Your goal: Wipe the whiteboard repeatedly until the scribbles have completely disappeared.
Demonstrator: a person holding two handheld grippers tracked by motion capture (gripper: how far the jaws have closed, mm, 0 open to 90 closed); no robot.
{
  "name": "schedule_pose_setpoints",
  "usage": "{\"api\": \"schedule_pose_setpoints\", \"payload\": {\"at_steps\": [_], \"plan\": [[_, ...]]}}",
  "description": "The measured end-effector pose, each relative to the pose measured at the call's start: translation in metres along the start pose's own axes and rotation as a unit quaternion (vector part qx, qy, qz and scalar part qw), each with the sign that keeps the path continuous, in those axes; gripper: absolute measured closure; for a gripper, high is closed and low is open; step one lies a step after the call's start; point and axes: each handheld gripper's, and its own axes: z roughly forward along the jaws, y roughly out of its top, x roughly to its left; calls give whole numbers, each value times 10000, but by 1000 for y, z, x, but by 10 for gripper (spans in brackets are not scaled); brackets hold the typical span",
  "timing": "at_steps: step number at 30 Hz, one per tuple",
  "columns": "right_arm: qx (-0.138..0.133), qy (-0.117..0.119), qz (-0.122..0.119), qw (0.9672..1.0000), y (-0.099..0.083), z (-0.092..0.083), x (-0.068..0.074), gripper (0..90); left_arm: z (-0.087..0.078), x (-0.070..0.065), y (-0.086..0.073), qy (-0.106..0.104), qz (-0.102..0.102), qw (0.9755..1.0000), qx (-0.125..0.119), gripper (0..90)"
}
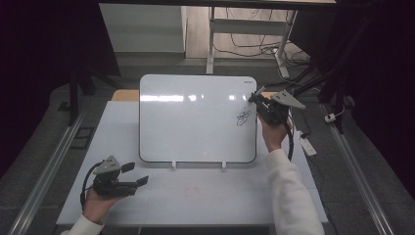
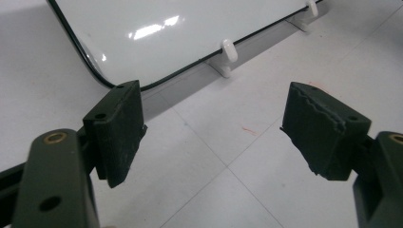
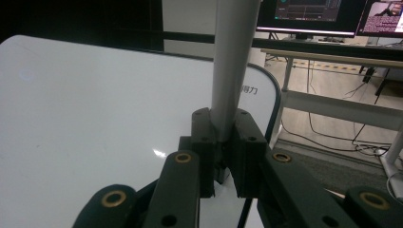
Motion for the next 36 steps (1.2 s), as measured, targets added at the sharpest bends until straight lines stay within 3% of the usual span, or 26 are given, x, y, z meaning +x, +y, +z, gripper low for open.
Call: {"api": "schedule_pose_setpoints", "payload": {"at_steps": [9,12,16,19,21,27,28,29,36], "plan": [[328,387,-214,9985,-31,-28,18,811,1,-1,1,-39,34,10000,14,228],[291,301,-219,9989,-28,-26,15,811,1,-1,1,-47,32,10000,6,228],[122,117,-45,9998,-16,-16,5,811,0,-2,1,-36,23,10000,-13,228],[113,99,-70,9999,-15,-14,7,811,0,0,1,-51,4,10000,-17,229],[172,248,-40,9995,-21,-18,12,811,0,0,1,-47,14,10000,-11,228],[461,672,-290,9963,-44,-32,35,812,1,-1,1,-60,29,10000,-9,229],[494,635,-442,9958,-43,-32,38,812,1,-1,1,-59,27,10000,-8,229],[494,635,-442,9958,-43,-32,38,812,1,-1,2,-55,30,10000,-2,229],[193,232,-149,9994,-21,-16,19,812,0,-1,1,-49,21,10000,-17,228]]}}
